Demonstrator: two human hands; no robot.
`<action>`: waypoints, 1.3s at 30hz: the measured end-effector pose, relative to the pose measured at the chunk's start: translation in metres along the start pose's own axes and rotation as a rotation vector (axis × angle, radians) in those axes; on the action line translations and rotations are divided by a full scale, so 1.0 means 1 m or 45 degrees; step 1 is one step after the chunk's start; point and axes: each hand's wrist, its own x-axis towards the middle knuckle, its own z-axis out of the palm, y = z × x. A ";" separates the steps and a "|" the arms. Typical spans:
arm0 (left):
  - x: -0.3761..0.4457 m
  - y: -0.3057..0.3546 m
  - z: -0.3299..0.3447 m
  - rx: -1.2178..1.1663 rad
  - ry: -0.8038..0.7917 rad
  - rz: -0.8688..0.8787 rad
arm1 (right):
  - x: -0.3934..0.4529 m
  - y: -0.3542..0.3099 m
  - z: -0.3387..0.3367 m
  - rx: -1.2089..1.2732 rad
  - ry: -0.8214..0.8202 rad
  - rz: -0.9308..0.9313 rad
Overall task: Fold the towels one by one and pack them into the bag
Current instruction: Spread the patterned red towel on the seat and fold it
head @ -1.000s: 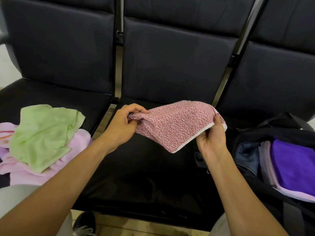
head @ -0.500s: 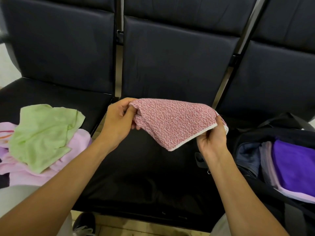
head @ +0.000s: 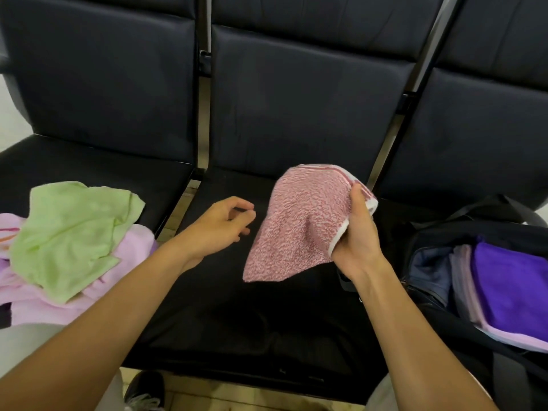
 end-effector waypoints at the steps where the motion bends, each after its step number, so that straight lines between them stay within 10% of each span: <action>1: 0.000 0.001 0.000 -0.021 0.004 -0.002 | -0.001 0.000 0.000 -0.039 -0.047 0.010; 11: -0.003 0.013 0.007 -0.769 -0.197 -0.257 | -0.018 0.000 0.009 -0.241 -0.334 0.147; 24: -0.005 0.022 -0.002 -0.808 -0.165 -0.602 | -0.019 -0.009 -0.016 -0.590 -0.364 0.354; 39: -0.004 0.022 0.010 -0.792 0.015 0.032 | -0.021 -0.019 -0.030 -0.259 -0.631 -0.021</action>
